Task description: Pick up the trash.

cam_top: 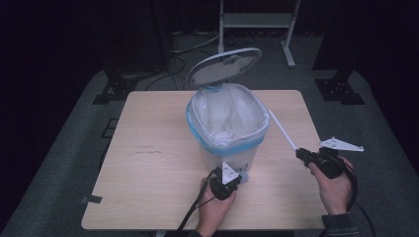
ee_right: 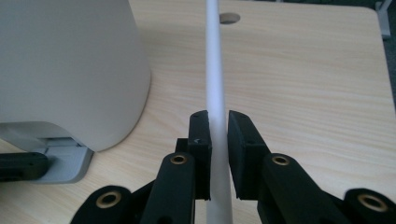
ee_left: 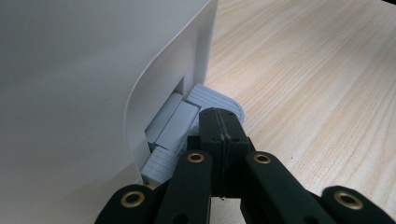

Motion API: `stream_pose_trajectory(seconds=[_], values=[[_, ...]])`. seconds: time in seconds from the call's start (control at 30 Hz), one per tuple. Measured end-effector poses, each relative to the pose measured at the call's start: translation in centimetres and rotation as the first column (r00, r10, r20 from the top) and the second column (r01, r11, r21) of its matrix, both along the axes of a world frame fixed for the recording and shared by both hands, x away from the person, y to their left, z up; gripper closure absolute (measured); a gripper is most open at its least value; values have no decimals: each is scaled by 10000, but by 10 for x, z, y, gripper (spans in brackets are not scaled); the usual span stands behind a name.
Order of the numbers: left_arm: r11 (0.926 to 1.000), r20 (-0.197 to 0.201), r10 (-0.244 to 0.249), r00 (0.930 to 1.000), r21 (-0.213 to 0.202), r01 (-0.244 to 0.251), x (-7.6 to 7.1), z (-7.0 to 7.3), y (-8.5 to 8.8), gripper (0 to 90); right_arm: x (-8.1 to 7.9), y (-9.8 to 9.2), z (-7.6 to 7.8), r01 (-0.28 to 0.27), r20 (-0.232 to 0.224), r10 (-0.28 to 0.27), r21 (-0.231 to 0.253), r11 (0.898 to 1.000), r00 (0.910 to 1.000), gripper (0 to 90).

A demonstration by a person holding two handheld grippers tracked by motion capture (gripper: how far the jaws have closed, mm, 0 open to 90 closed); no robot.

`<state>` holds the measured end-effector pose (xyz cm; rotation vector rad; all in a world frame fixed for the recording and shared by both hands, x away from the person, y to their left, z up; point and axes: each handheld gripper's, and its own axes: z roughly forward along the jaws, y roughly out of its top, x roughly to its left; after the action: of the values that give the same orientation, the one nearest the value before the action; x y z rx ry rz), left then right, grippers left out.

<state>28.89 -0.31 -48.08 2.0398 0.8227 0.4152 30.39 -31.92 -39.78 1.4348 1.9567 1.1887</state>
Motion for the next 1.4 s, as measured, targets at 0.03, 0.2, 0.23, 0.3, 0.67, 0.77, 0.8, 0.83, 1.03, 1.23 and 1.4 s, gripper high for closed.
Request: stream_pose_trajectory(seconds=[0.03, 0.2, 0.23, 0.3, 0.67, 0.77, 0.8, 0.83, 1.03, 1.23, 1.4], values=[[10000, -1, -31, 10000, 74, 31, 0, 0, 1, 900, -1, -1, 3, 6, 37, -6, 22, 10000, 10000, 793], [10000, 0, -29, 10000, 73, 29, 0, 0, 1, 900, -8, -7, 19, 19, 293, -25, 181, 9998, 9996, 793], [10000, -11, -29, 10000, 73, 29, 0, 0, 1, 900, -10, -8, 23, 23, 351, -31, 220, 9998, 9994, 794], [10000, -15, -15, 10000, 33, 15, 0, 0, 0, 900, -13, -10, 30, 34, 465, -48, 303, 9995, 9989, 793], [10000, -7, 21, 10000, -47, -21, 0, 0, 0, 900, -32, -17, 65, -153, 1103, 83, 623, 9979, 9939, 794], [10000, -7, 27, 10000, -77, -27, 0, 0, 0, 900, -37, -17, 73, -252, 1265, 170, 636, 9977, 9918, 793], [10000, -17, 34, 10000, -80, -34, 0, 0, 0, 900, -38, -17, 75, -284, 1303, 198, 648, 9975, 9913, 793], [10000, -17, 34, 10000, -80, -34, 0, 0, 0, 900, -38, -17, 75, -284, 1303, 198, 648, 9975, 9913, 793], [10000, 57, 3, 10000, -46, -3, 1, 0, 0, 900, -43, -14, 83, -496, 1449, 390, 699, 9963, 9887, 793], [9999, -18, 36, 10000, -112, -37, 0, 0, 0, 900, -45, -8, 91, -795, 1578, 675, 714, 9943, 9852, 793], [10000, -47, -8, 10000, -63, 7, 1, 0, 0, 900, -46, -2, 99, -1068, 1749, 930, 713, 9917, 9802, 793]])
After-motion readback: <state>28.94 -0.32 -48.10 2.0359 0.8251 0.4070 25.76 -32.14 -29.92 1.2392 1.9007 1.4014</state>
